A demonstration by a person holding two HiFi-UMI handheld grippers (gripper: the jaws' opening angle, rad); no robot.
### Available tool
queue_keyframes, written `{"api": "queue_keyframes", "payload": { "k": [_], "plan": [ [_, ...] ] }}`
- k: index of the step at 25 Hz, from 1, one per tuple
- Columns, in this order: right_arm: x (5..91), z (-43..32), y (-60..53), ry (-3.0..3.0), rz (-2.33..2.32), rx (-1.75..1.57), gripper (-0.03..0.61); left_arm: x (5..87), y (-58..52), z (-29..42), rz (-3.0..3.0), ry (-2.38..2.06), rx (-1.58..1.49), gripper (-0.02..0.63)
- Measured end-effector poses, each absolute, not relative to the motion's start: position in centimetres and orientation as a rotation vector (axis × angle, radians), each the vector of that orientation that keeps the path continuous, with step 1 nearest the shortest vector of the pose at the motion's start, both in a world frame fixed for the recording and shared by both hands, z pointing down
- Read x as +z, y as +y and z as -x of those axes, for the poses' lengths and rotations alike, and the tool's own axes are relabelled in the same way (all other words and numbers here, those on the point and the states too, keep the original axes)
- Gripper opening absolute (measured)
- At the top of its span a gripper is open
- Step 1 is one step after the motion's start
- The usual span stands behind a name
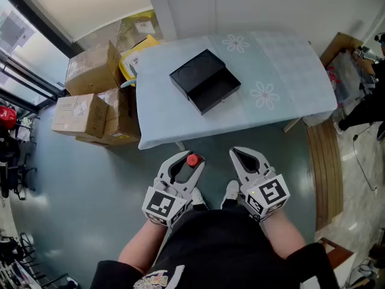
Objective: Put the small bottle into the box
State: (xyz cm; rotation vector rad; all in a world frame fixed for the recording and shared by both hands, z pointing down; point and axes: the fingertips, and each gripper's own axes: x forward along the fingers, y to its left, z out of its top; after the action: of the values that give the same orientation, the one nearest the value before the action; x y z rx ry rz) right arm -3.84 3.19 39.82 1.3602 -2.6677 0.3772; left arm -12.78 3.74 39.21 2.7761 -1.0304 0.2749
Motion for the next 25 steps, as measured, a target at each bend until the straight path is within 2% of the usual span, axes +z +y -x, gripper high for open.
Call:
{"api": "queue_keyframes", "payload": {
  "k": [25],
  "plan": [
    [39.0, 2.6, 3.6, -2.740, -1.241, 0.311, 0.009, 38.7, 4.7, 10.6, -2.772, -1.103, 0.273, 0.155]
  ]
}}
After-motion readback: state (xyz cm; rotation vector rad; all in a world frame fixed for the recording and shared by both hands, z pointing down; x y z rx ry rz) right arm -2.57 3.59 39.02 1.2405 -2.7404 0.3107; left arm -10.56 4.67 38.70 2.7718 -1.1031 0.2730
